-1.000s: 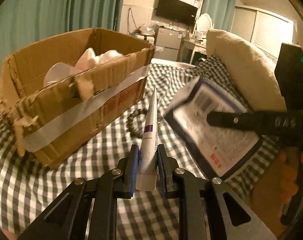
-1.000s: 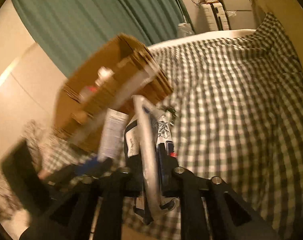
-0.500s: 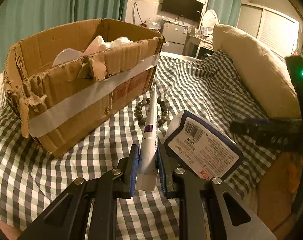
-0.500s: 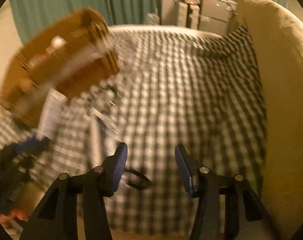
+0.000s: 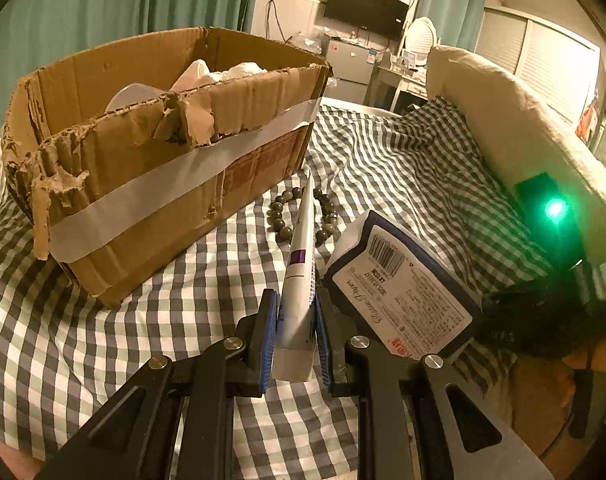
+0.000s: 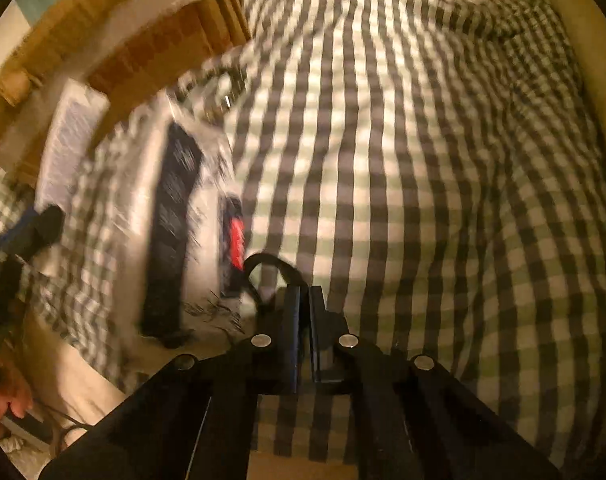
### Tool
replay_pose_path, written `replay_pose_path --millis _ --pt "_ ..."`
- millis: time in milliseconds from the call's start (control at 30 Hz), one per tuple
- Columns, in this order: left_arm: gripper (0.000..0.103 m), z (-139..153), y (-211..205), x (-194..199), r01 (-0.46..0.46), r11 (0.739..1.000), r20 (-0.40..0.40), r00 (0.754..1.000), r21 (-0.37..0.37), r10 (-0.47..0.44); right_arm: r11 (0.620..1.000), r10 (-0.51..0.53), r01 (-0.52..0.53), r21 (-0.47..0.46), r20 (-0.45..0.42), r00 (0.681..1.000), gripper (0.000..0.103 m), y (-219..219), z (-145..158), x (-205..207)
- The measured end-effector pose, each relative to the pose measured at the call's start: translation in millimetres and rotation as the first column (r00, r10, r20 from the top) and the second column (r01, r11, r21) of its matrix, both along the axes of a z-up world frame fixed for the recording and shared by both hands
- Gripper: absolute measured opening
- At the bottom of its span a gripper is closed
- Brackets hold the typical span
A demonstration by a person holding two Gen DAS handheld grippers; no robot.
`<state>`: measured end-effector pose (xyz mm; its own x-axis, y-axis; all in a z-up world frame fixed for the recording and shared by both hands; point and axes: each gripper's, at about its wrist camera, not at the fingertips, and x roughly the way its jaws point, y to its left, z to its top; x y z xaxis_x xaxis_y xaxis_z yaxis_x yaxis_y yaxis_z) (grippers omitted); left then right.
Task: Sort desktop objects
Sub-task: 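Grasp the black hair tie with the right tool, then carry the white tube and black hair tie into the box and open both tools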
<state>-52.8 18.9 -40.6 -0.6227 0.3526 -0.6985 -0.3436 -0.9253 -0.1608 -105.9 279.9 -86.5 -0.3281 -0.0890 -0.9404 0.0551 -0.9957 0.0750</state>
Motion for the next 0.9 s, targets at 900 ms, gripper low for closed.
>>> replay_pose_path --millis 900 --pt "0.019 149 -53 -2 -0.104 0.99 -0.282 0.951 0.095 0.127 0.949 0.157 -0.263 -0.174 -0.462 0.873 0.004 -100 185 -23"
